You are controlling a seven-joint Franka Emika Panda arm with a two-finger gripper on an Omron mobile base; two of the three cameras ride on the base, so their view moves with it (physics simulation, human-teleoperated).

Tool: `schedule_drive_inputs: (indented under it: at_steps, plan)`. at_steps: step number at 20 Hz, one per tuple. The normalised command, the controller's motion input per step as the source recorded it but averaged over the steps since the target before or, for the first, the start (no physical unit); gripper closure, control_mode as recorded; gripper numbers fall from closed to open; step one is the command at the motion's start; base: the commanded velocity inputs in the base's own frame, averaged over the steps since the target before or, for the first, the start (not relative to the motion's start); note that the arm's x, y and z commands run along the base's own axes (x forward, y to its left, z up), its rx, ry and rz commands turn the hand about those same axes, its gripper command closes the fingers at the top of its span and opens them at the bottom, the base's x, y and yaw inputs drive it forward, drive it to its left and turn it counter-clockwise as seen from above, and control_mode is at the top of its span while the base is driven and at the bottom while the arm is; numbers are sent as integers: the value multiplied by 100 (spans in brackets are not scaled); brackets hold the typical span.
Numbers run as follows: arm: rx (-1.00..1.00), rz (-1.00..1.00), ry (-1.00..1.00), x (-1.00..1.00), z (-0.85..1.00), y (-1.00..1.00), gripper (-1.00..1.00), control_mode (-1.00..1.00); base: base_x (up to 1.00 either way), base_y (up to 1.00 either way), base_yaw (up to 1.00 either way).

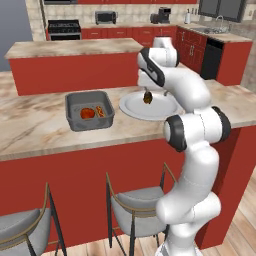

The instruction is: Place one cooked food and one vegetable from the large plate to each tupperware container.

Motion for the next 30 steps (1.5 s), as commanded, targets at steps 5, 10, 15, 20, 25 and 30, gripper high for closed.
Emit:
schedule_drive_inputs:
  at_steps: [5, 10, 15, 20, 25, 30]
  plan:
    - [-7, 0, 14, 33, 0, 18, -100, -100, 0, 0, 0]
    - [-6, 0, 13, 27, -11, 4, -100, -100, 0, 0, 0]
    - [-3, 0, 0, 25, -34, 0, -100, -100, 0, 0, 0]
    - [0, 0, -1, 2, -46, -4, -100, -100, 0, 0, 0]
    - [0, 0, -5, 0, -23, 0, -100, -100, 0, 0, 0]
    - [2, 0, -2, 0, -6, 0, 100, -100, 0, 0, 0]
